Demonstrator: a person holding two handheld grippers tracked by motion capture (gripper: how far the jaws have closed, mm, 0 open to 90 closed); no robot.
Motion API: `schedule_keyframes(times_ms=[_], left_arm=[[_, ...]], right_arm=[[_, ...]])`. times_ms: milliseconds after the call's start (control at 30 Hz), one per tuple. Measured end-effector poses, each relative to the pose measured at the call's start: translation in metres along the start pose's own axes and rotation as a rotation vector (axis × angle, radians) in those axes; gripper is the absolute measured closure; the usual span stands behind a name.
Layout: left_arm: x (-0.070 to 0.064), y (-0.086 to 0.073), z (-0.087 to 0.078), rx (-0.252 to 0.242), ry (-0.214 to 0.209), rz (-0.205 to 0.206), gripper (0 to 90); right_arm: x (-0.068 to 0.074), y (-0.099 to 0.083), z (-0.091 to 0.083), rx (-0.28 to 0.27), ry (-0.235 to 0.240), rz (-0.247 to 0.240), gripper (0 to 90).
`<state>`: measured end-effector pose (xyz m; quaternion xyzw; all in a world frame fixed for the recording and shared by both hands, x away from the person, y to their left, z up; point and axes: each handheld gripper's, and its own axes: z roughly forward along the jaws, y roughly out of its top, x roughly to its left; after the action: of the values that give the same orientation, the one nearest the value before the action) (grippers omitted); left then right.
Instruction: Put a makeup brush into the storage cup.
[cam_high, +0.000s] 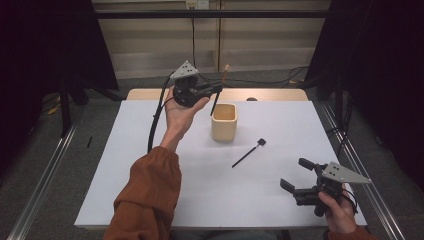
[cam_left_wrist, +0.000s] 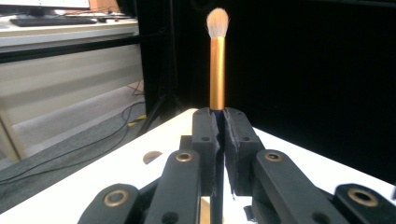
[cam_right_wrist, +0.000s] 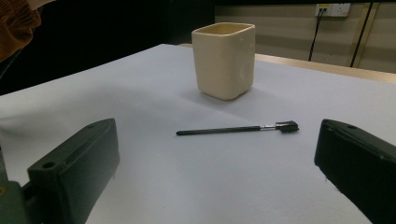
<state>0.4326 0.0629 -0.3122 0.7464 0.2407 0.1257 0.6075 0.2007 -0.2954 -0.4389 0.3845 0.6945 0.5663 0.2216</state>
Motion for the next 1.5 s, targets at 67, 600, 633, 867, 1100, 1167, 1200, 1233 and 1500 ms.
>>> schedule_keyframes(times_ms=[67, 600, 633, 867, 1100, 1167, 1200, 1233, 1500], left_arm=[[0.001, 0.000, 0.001, -0.007, 0.004, -0.010, 83.8], [0.012, -0.011, 0.025, 0.013, 0.021, -0.027, 83.8], [0.012, -0.011, 0.026, 0.015, 0.025, -0.020, 83.8], [0.015, -0.016, 0.030, 0.019, 0.010, -0.021, 83.8], [0.017, -0.021, 0.036, 0.018, 0.003, -0.035, 83.8], [0.017, -0.022, 0.037, 0.019, 0.004, -0.037, 83.8], [0.017, -0.024, 0.039, 0.021, 0.002, -0.039, 83.8], [0.017, -0.024, 0.039, 0.021, 0.002, -0.039, 83.8], [0.018, -0.031, 0.047, 0.034, -0.006, -0.034, 83.8]], right_arm=[[0.000, 0.000, 0.000, 0.000, 0.001, 0.000, 0.0], [0.000, 0.000, 0.000, -0.003, 0.000, 0.004, 0.0], [0.000, 0.000, 0.000, -0.003, 0.001, 0.003, 0.0], [0.000, -0.001, 0.000, 0.000, 0.000, 0.002, 0.0], [0.000, -0.001, 0.000, 0.001, 0.002, 0.007, 0.0], [0.000, -0.001, 0.000, 0.001, 0.003, 0.007, 0.0], [0.000, -0.001, 0.000, 0.002, 0.003, 0.005, 0.0], [0.000, -0.001, 0.000, 0.002, 0.003, 0.005, 0.0], [0.000, -0.001, 0.001, 0.005, 0.010, 0.007, 0.0]])
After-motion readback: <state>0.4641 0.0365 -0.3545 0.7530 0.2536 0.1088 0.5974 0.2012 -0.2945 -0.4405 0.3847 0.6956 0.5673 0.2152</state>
